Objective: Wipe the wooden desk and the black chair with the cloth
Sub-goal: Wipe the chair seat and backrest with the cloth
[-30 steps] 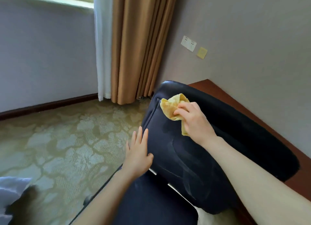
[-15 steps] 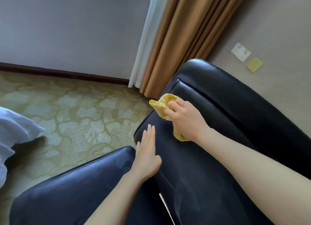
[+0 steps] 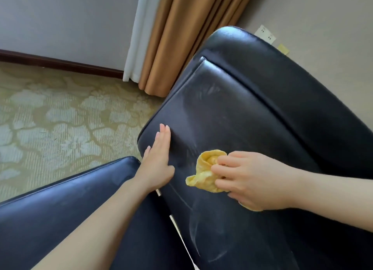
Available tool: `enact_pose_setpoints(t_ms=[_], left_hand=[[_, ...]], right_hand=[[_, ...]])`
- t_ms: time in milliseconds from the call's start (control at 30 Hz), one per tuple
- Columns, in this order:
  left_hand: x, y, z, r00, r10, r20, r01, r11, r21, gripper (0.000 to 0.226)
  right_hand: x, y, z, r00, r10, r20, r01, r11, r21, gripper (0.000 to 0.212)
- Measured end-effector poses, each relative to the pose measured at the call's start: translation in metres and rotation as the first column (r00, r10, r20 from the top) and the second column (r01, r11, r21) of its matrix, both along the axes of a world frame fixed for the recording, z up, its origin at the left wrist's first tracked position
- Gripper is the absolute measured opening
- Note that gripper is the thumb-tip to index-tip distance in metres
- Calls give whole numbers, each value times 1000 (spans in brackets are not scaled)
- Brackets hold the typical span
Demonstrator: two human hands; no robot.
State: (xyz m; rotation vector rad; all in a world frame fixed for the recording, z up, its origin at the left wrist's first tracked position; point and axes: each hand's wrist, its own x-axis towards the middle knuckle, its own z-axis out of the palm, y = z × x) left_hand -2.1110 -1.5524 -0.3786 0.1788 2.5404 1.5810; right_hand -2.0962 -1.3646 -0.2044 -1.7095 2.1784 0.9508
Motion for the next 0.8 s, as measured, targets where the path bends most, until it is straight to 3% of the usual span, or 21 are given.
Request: enact_pose_setpoints(t_ms=[100, 267, 433, 600, 700, 800], left_hand=[[-2, -3, -2, 1000, -11, -15, 10, 998, -54, 108], [-2, -12, -7, 998, -34, -49, 23, 977, -212, 124], [-8, -17, -5, 999, -34, -8, 31, 970, -243, 124], [-13, -32, -5, 994, -108, 3, 104, 948, -300, 115], [-15, -37, -4, 989, -149, 10, 146, 949, -280, 111], [-17, -40, -5, 989, -143, 38, 148, 961, -235, 111]], right_hand=[[22, 15, -2, 998, 8, 58, -12, 997, 73, 16], [7, 3, 5, 992, 127, -24, -122, 981, 149, 13], [-23, -30, 1, 979, 61, -193, -64, 998, -11, 36], [-70, -87, -8, 897, -194, -396, 126, 973, -192, 46], [-87, -115, -13, 795, -412, -446, 248, 891, -382, 38], [-83, -124, -27, 749, -501, -433, 244, 817, -523, 29]])
